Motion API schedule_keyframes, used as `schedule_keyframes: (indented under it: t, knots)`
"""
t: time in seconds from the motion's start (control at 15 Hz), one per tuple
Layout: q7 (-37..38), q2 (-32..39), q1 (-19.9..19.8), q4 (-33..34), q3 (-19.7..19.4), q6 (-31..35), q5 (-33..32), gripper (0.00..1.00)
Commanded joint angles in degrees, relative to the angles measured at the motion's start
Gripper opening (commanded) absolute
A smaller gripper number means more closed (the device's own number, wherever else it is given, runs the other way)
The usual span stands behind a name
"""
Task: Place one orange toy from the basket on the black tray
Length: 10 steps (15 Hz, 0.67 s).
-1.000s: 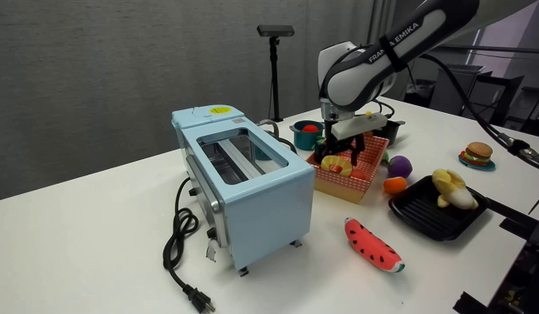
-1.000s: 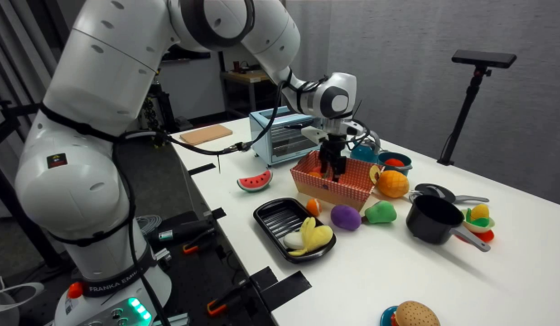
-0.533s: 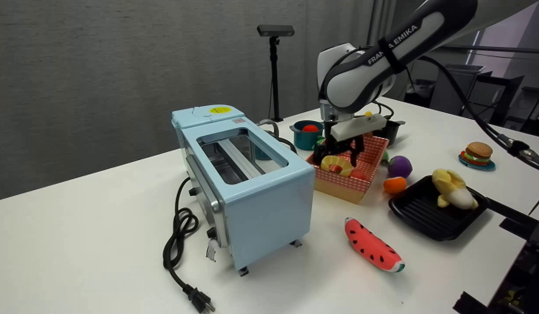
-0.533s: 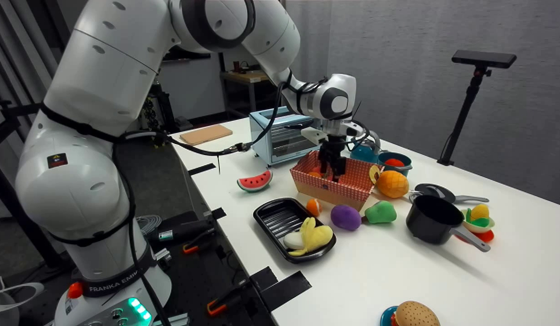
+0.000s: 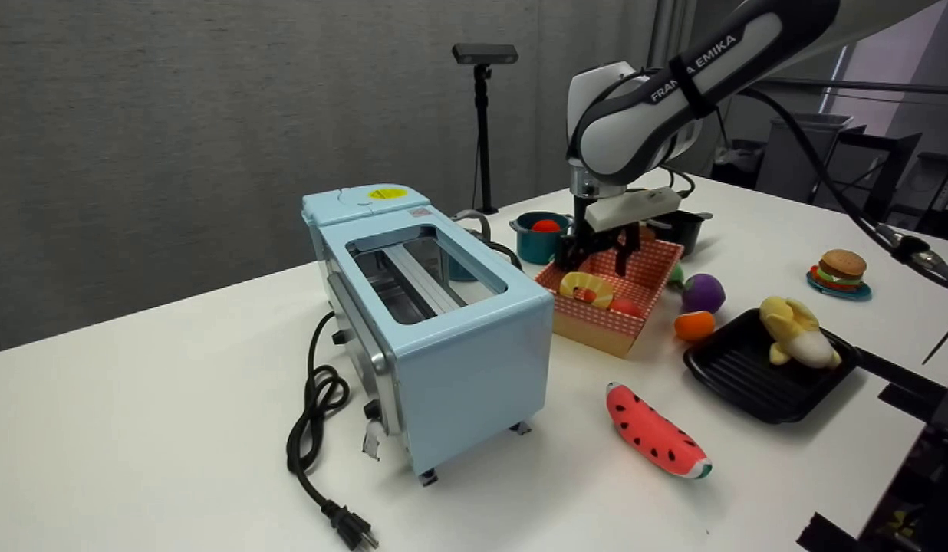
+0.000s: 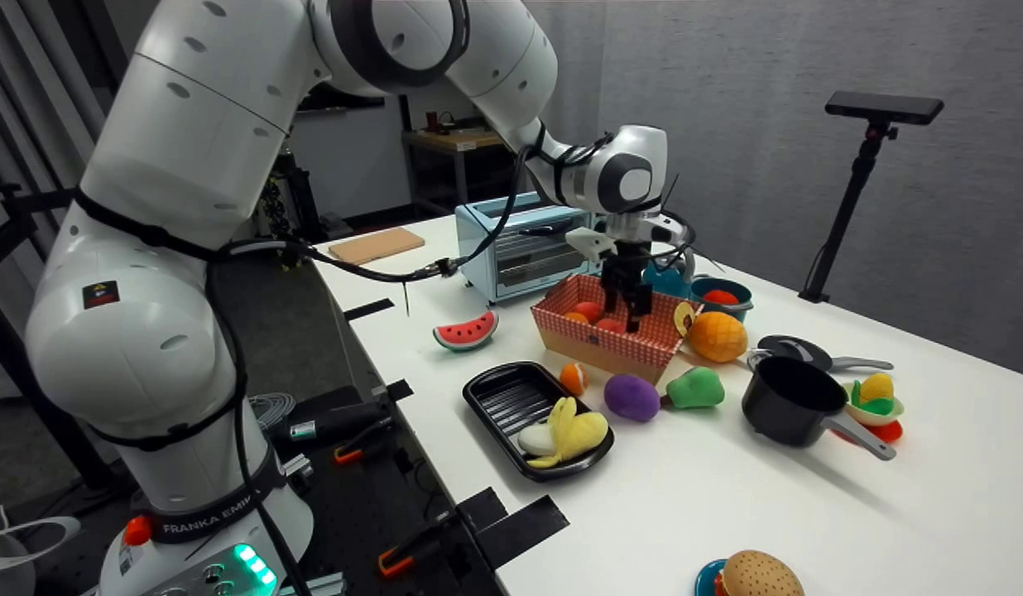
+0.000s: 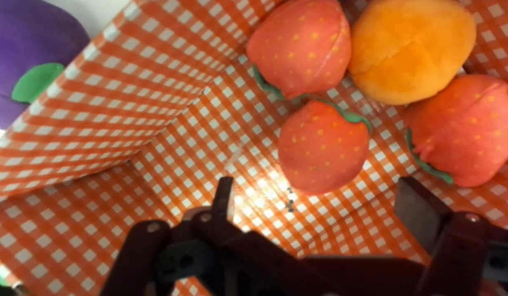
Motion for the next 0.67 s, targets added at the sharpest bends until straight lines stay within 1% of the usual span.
schedule_keyframes:
  t: [0.0, 0.33, 0.6]
  knots:
    - [-1.37, -0.55, -0.79, 0.06, -0.33, 1.29, 1.62, 1.0]
    - [-1.24, 0.52, -0.47, 0.25, -0.42, 1.05, 1.06, 1.0]
    - [-0.89, 2.3, 0.93, 0.44, -0.43, 0.44, 0.09, 1.0]
